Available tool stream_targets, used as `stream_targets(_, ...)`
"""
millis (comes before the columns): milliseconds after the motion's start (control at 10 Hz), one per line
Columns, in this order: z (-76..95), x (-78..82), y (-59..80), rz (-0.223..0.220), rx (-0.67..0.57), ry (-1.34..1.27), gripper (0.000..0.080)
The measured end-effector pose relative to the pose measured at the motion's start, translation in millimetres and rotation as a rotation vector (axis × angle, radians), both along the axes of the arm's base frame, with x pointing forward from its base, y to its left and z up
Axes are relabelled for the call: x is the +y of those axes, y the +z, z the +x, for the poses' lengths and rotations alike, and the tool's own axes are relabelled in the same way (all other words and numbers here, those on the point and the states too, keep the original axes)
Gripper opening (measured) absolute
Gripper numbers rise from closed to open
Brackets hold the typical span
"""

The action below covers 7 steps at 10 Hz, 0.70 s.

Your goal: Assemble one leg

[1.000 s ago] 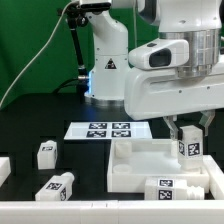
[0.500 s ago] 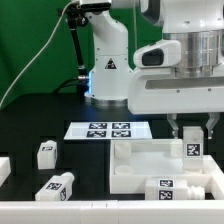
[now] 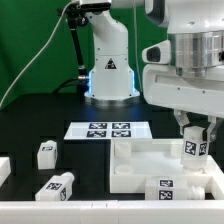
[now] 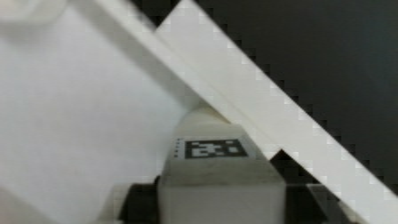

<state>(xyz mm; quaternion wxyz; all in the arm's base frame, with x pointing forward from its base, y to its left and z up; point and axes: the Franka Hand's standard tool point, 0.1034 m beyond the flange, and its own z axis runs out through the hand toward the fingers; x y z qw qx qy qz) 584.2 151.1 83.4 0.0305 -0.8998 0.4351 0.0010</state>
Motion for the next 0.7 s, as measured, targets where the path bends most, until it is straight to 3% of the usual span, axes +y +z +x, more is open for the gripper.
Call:
stream_targets(200,0.4,0.6,0.4,0.025,0.01,-0.129,0.0284)
stream_targets(400,0.6,0.0,0.5,0.025,0.005,-0.054,0.0295)
stream_targets(600,3.3,-7.5,4.6,0.03,-0.007,0.081,0.0606)
stream_targets(700,3.5,-8.4,4.6,0.018,-0.018,0.23,0.0636)
